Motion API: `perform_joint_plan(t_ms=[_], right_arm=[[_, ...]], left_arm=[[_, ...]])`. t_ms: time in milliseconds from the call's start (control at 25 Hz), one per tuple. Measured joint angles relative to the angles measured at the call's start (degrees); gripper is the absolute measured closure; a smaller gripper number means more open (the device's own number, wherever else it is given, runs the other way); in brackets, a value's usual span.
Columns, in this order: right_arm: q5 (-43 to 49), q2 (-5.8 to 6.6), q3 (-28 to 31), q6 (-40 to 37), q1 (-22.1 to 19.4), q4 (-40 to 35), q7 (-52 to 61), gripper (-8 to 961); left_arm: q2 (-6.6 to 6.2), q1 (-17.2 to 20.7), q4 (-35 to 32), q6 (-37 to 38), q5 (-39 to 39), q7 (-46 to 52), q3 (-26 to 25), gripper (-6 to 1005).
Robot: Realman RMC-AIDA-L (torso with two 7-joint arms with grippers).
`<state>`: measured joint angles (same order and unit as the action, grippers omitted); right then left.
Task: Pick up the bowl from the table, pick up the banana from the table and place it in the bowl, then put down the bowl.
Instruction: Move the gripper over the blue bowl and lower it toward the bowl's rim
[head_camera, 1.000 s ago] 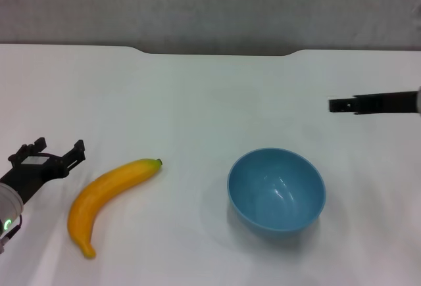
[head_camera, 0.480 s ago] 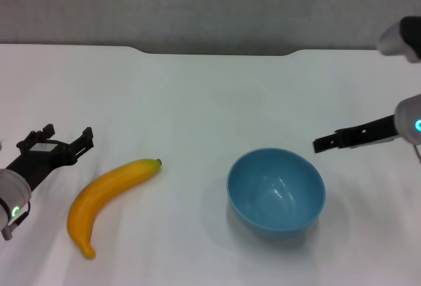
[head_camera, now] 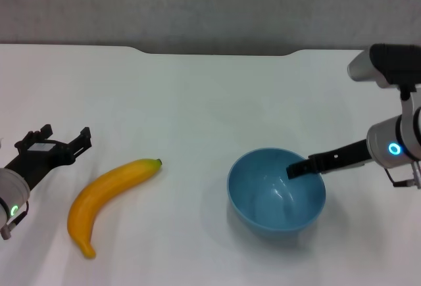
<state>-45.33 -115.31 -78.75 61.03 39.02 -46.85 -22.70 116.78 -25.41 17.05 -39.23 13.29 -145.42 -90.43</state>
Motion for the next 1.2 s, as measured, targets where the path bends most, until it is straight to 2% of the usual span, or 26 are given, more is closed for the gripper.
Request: perform_joint_plan(t_ms=[480,840,1200], right_arm=[[0.17,0.02,-0.52,-0.86,0.40,3.12,-0.81,103],[-2.08,-0.18,-3.63,-4.68,2.43,8.35,-1.00,102],[-2.13,-0.17,-3.68,-4.83,2.52,8.58,-1.02,117]], left_arm=[[0.05,-0.07,0.00,0.04,-0.18,0.05,-0.04,119],[0.12,-0.16,-0.01,0.04,-0.19,0.06,0.00,119],[0.11,-0.17,-0.01,0.03,-0.24,0.04,0.00,119]])
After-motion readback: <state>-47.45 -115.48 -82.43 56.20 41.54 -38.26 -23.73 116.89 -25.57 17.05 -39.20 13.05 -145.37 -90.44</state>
